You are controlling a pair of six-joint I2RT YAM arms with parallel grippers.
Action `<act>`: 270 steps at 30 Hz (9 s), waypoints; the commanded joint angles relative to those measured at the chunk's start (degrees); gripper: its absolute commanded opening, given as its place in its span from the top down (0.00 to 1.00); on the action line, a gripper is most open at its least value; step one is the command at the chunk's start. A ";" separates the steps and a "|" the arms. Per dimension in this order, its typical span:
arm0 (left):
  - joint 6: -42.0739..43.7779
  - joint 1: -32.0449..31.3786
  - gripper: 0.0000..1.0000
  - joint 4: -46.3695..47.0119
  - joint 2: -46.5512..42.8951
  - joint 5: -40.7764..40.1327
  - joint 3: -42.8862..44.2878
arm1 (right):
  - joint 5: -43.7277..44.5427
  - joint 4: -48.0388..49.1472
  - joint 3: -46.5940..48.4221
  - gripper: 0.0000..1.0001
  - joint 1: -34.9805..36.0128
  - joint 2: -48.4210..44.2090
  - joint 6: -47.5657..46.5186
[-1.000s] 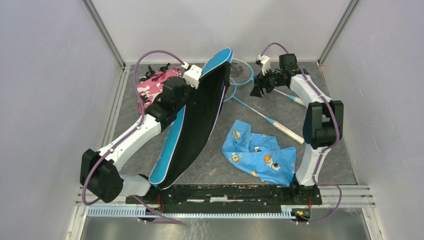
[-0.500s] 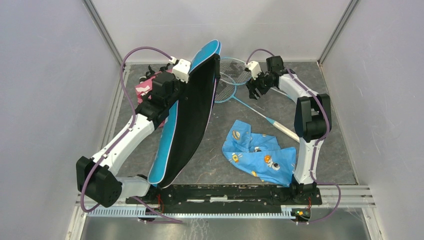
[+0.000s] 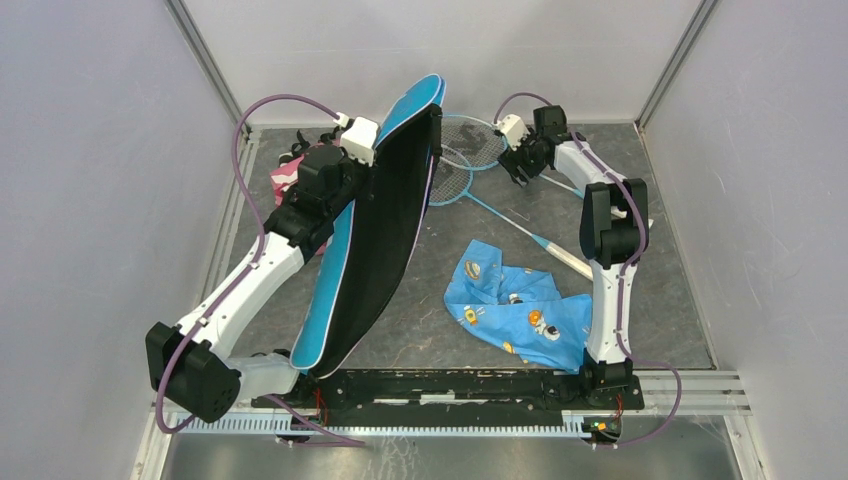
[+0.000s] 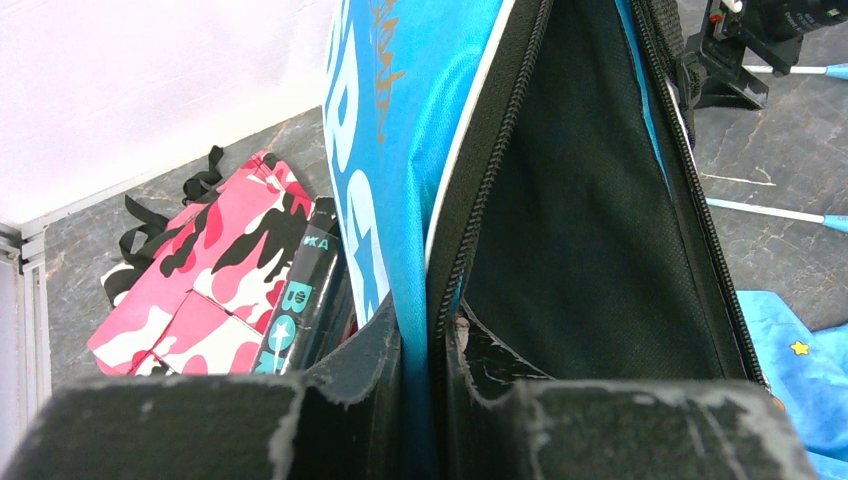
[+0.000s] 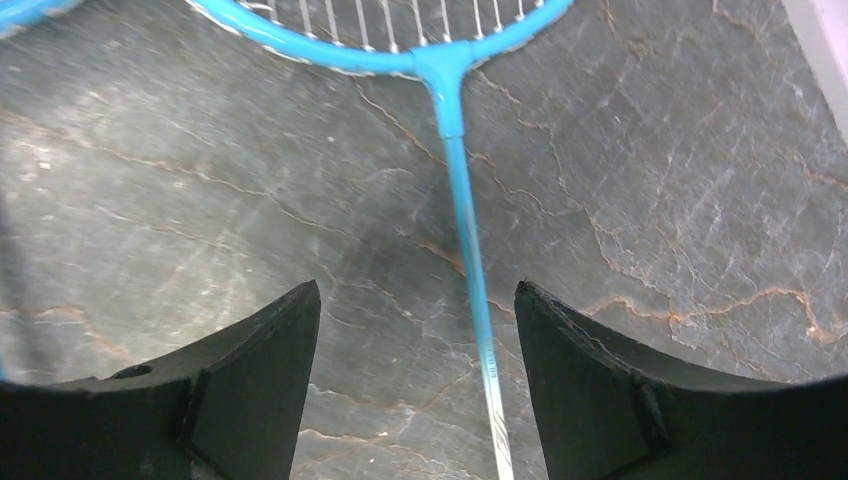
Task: Pack up the badminton gear
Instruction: Pick up the racket from the center of the board, then place the racket in the racket bag.
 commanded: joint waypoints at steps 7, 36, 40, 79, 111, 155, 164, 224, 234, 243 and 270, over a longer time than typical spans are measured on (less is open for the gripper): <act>0.64 0.37 0.98 3.55 -2.03 1.11 -0.02 | -0.88 -2.41 6.01 0.23 -3.44 4.68 -2.40; 1.07 0.37 0.98 2.36 -2.20 -2.58 1.48 | -12.66 -7.04 0.60 0.62 -10.28 3.01 1.14; 1.37 0.38 0.98 1.40 -1.82 -3.89 2.43 | -13.53 -6.29 -0.06 0.74 -10.36 0.86 2.31; -17.44 -3.21 0.98 1.44 4.04 -24.01 1.24 | -14.34 -9.32 -35.02 1.00 -8.06 -54.81 1.00; -24.10 -17.76 0.98 8.11 18.94 -29.40 7.82 | -0.26 -5.02 -52.10 1.00 10.92 -67.13 1.93; -31.03 -20.99 0.98 10.35 33.87 -3.21 11.65 | -18.86 37.28 -53.20 0.88 15.65 -38.53 47.08; -29.06 -20.54 0.98 13.68 31.99 -3.47 6.77 | -27.65 29.75 -54.14 0.64 15.21 -36.68 38.95; -27.66 -21.67 0.98 17.98 30.70 -7.65 -1.53 | -36.83 51.15 -59.08 1.00 13.53 -31.84 68.98; -35.22 -21.86 0.95 11.41 32.00 -3.41 2.91 | -31.85 53.78 -58.29 1.00 13.50 -30.45 74.86; -30.79 -21.86 0.76 10.12 31.95 -8.48 3.77 | -30.28 53.61 -59.62 1.00 13.52 -32.13 74.01; -18.64 -21.95 0.88 9.89 34.22 -12.51 7.65 | -31.39 55.31 -59.96 1.00 13.51 -31.73 74.69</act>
